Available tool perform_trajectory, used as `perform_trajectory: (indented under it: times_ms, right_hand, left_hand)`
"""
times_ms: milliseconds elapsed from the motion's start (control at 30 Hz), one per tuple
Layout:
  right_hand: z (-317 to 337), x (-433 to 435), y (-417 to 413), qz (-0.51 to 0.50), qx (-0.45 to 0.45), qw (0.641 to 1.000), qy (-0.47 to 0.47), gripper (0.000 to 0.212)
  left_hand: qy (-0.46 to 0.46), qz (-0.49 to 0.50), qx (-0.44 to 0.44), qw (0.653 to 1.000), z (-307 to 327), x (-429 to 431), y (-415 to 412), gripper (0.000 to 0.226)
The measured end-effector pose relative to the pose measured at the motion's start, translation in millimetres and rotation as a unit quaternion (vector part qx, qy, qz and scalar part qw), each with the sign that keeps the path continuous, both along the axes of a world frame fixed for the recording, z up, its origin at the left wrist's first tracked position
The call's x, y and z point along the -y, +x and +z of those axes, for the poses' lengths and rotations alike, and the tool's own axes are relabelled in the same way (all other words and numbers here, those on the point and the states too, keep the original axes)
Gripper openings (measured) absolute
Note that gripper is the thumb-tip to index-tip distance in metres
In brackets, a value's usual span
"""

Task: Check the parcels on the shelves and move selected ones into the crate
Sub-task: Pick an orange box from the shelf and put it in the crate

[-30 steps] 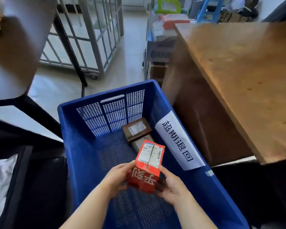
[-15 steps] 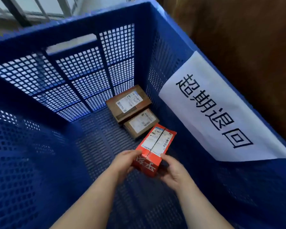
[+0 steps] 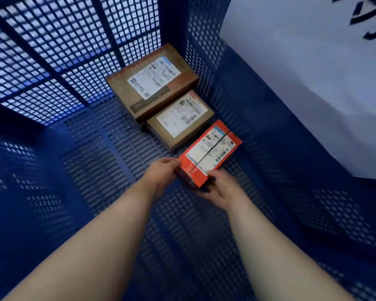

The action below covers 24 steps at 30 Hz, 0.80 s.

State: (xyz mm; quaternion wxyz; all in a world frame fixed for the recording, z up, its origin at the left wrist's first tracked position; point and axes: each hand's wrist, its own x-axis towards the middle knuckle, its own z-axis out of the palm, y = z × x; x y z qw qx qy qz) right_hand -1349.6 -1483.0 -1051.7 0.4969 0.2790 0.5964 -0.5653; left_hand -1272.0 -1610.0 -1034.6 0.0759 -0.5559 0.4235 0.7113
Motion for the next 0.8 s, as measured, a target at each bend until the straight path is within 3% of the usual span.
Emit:
perform_trajectory:
  times_ms: [200, 400, 633, 800]
  right_hand:
    - [-6.6, 10.6, -0.2, -0.001, -0.008, 1.000, -0.028, 0.039]
    - [27.9, 16.9, 1.1, 0.054, -0.017, 0.998, 0.007, 0.026]
    - [120.5, 27.5, -7.1, 0.119, -0.071, 0.989, 0.045, 0.044]
    - [218.0, 44.9, -10.0, 0.252, -0.181, 0.949, 0.050, 0.040]
  left_hand:
    - [-0.020, 0.007, 0.005, 1.000, -11.9, 2.7, -7.7, 0.015]
    - [-0.010, 0.000, 0.010, 1.000, 22.5, 5.6, -5.2, 0.016]
    - [-0.046, 0.008, 0.021, 0.999, 124.4, 14.3, 3.6, 0.012]
    - [-0.098, 0.071, 0.010, 0.993, 222.1, 24.5, 16.0, 0.021]
